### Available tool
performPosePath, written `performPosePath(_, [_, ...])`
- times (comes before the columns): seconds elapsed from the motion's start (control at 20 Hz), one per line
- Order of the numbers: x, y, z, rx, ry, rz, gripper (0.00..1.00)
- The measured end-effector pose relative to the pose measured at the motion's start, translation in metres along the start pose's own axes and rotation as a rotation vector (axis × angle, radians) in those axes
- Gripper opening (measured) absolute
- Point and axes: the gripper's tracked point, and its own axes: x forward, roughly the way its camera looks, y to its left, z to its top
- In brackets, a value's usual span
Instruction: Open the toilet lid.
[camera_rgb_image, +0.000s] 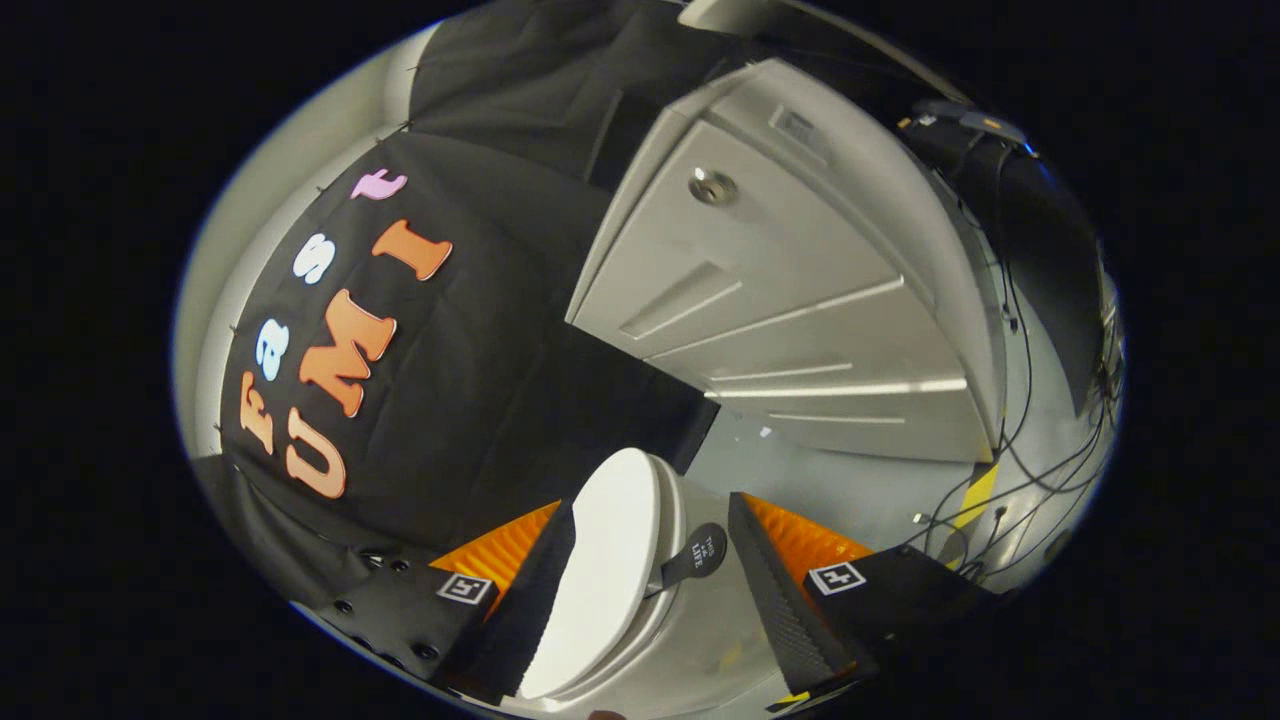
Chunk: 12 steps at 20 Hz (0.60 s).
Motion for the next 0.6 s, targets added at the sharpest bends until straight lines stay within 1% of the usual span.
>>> performPosePath(0.25, [0.034,-0.015,-0.021,0.085,0.040,-0.012,0.99])
performPosePath(0.3, [0.039,-0.017,-0.027,0.101,0.051,-0.012,0.97])
performPosePath(0.4, [0.047,-0.025,-0.036,0.141,0.066,-0.016,0.96])
performPosePath(0.45, [0.049,-0.028,-0.040,0.160,0.071,-0.022,0.94])
performPosePath(0.6, [0.054,-0.036,-0.046,0.201,0.073,-0.021,0.79])
